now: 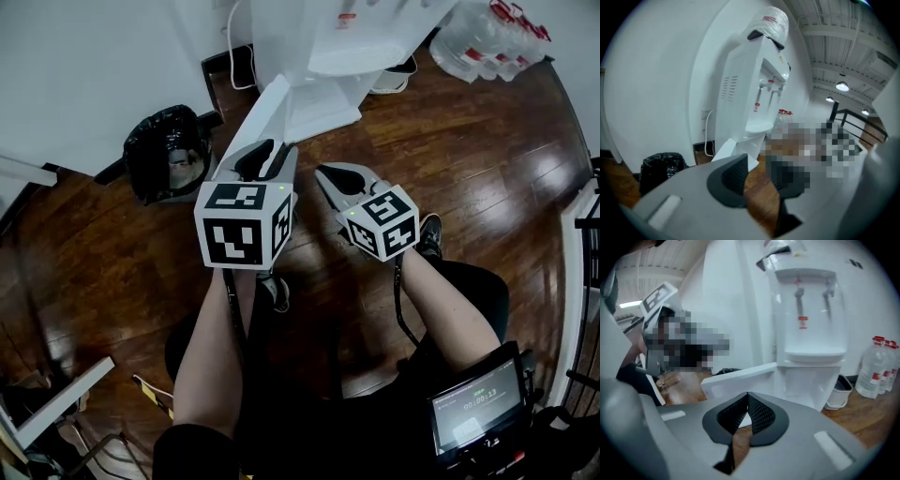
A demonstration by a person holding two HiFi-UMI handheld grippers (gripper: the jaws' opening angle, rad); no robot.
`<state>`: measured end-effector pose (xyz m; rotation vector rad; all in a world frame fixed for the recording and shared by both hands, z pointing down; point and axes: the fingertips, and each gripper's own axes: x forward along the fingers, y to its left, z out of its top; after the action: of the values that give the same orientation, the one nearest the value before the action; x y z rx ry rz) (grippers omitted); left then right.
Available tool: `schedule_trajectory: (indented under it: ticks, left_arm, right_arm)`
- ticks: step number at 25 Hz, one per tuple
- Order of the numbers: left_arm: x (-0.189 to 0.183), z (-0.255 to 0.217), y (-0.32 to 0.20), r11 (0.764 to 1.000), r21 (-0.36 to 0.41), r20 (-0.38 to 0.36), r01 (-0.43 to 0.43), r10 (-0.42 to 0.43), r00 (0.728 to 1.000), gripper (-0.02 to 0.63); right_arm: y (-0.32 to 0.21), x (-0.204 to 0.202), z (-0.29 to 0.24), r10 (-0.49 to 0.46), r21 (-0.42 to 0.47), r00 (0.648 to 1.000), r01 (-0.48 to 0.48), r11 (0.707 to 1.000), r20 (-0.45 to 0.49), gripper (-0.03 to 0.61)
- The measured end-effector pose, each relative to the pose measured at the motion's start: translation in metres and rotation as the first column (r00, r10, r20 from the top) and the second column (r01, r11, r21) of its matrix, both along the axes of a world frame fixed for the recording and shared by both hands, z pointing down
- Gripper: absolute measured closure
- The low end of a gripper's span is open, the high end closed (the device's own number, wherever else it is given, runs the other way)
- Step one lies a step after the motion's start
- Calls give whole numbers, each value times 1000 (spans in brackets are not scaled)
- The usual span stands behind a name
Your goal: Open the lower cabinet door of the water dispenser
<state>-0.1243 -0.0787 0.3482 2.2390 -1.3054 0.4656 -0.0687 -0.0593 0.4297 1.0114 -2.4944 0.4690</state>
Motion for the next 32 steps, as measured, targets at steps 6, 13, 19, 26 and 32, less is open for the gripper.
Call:
schedule_trajectory:
  ticks: [6, 13, 19, 26, 32]
  left_arm:
    - [75, -11, -6, 993, 32, 25, -115, 114, 993, 470]
    - [160, -21, -2, 975, 75, 5, -209, 209, 978, 481]
    - [205, -36, -12, 969, 155, -35, -192, 200, 979, 509]
    - [196, -42, -11, 967, 216, -65, -137, 154, 986, 513]
    - [189, -42, -8, 964, 231, -70, -133, 153, 986, 520]
  right_arm:
    - [-25, 92, -65, 159, 113, 983, -169, 979, 94, 574]
    - [-18, 134, -112, 187, 176, 966, -219, 960, 181, 574]
    - [-25, 168, -153, 208, 215, 948, -261, 941, 240, 574]
    - [-22, 170, -165, 212, 210, 939, -273, 939, 272, 574]
    - [-20, 165, -164, 207, 202, 939, -267, 942, 273, 574]
